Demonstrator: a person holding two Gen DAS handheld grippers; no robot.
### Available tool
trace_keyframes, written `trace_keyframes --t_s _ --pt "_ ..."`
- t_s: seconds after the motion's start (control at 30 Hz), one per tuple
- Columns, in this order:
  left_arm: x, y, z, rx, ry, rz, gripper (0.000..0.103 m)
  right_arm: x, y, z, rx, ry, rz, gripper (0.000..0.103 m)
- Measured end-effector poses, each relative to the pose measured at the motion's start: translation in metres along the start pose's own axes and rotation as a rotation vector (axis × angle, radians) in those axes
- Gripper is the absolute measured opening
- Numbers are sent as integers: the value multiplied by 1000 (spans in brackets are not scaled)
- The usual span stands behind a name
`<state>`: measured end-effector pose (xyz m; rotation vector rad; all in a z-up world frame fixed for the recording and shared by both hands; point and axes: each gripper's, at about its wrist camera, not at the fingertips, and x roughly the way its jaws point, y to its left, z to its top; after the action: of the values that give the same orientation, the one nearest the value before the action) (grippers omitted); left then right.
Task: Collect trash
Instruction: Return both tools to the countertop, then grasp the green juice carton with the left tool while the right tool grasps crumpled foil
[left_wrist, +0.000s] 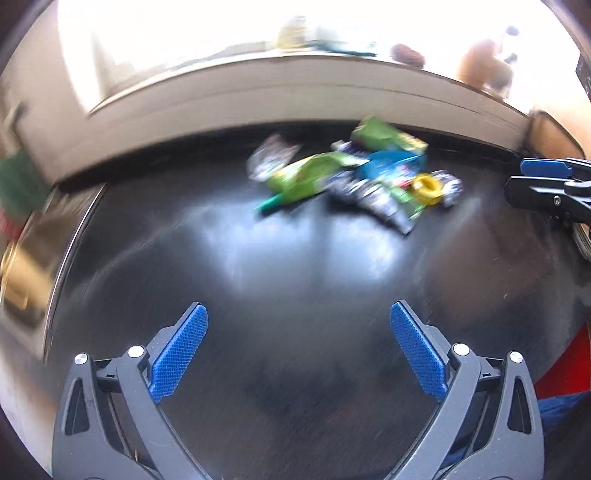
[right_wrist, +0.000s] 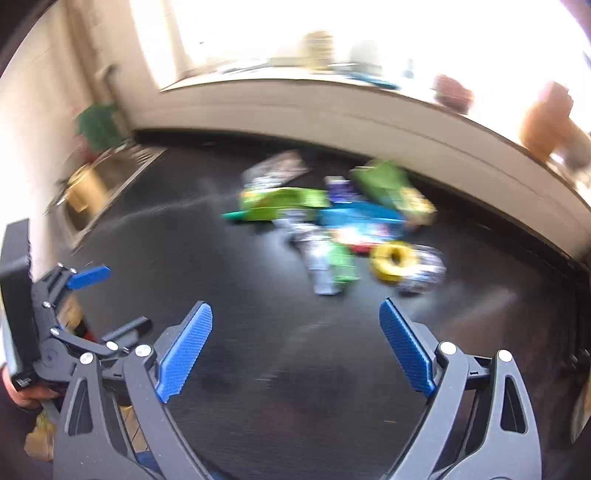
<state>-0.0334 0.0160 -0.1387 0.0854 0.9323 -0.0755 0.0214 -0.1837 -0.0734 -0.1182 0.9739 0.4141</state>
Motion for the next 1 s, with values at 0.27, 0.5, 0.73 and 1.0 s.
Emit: trace_keyframes --t_s 0.27,0.5,0.73,1.0 --pt "31 -26 38 125 14 -24 96 6 -67 -7 91 -1 -27 89" --pt "80 -21 71 201 50 -5 96 45 -100 3 162 46 -2 85" --pt "144 -4 118 254 83 -10 96 107 -132 4 228 154 -5 71" --pt "198 -1 145 301 134 -58 81 160 -160 10 350 233 63 62"
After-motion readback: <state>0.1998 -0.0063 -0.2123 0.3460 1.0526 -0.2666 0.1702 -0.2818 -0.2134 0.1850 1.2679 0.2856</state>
